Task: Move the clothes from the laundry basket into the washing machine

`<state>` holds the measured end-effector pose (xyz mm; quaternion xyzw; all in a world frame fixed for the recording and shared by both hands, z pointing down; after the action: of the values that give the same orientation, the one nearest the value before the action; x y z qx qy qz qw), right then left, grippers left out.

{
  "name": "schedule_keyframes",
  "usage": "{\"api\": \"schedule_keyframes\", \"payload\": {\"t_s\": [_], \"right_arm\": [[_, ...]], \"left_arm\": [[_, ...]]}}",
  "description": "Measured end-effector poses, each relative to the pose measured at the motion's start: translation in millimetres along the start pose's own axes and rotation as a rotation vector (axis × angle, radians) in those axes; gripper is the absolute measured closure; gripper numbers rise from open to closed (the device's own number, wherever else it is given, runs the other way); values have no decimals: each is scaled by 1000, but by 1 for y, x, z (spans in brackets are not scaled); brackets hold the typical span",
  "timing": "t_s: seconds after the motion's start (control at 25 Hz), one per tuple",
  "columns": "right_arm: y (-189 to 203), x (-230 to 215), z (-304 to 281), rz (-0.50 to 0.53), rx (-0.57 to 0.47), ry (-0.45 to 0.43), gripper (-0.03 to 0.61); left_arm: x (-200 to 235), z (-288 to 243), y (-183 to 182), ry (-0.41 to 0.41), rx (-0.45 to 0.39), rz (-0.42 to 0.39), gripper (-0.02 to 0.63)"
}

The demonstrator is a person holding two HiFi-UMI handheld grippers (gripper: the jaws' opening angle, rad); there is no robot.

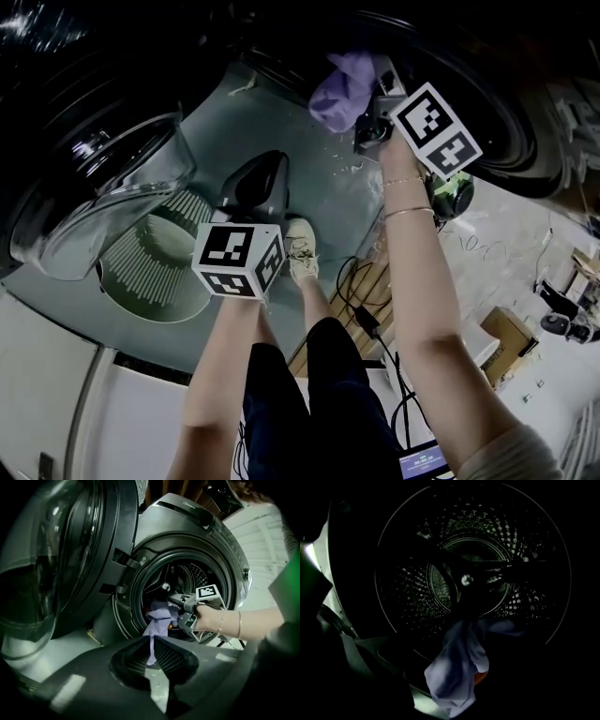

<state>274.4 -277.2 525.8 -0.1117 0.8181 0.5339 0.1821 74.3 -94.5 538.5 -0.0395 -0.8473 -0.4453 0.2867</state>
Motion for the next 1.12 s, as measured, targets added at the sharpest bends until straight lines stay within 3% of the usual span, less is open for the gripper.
{"api": "schedule_keyframes", "payload": {"t_s": [0.24, 0.48, 0.76, 0.96, 1.12], "right_arm": [[28, 11, 36, 47, 87, -58, 66], [110, -9, 56, 83, 357, -24, 101], [165, -28, 52, 90, 485, 13, 177], [167, -40, 37, 80, 472, 29, 277], [147, -33, 37, 67, 407, -18, 485]], "left_arm": [[-3, -2, -7, 3, -7, -11, 588], [1, -1, 0, -2, -6, -3, 592], [8, -6, 10, -10, -9, 12, 592], [12, -5, 14, -5, -17, 2, 596], [11, -4, 18, -11, -14, 14, 604]]}}
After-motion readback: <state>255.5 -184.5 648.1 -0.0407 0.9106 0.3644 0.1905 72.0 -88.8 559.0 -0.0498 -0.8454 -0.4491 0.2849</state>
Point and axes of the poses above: the fingertips, and each gripper's own axes: z backward along the fingers, x to its left, y out of its underside, the point moved 5 cm from there along z, backward along the fingers, and after that the axes turned 6 degrees about -x, right-handed, at the moved point
